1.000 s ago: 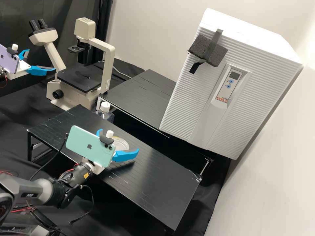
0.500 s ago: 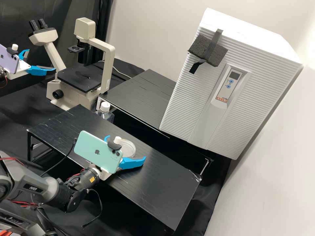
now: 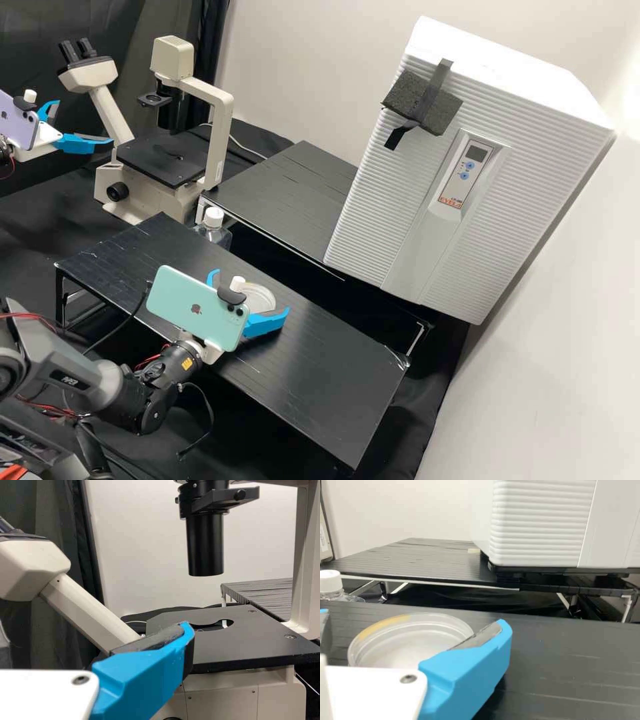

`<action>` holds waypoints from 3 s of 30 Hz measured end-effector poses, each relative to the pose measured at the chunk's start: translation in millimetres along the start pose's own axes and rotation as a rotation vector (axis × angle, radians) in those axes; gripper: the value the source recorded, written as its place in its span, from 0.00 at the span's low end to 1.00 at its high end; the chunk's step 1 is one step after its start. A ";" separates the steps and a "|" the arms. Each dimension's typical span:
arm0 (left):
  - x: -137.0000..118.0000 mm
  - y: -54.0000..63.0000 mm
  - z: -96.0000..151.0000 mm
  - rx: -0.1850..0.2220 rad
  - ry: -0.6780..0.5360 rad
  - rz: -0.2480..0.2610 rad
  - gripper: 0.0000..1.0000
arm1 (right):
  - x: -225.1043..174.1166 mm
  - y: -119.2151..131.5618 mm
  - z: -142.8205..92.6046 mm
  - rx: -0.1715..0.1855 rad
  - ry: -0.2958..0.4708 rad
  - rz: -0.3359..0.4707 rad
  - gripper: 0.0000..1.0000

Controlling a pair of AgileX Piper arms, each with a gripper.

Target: Open the petri dish lid.

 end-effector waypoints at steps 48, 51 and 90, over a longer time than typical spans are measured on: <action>0.0 0.0 0.0 0.000 0.000 0.000 1.00 | -13.0 22.2 13.2 0.043 -0.004 0.107 0.00; 0.0 0.0 0.0 0.000 0.000 0.000 1.00 | -13.4 24.7 23.0 0.072 -0.051 0.127 0.00; 0.0 0.0 0.0 0.000 0.000 0.000 1.00 | -6.7 28.8 51.3 0.032 -0.204 0.245 1.00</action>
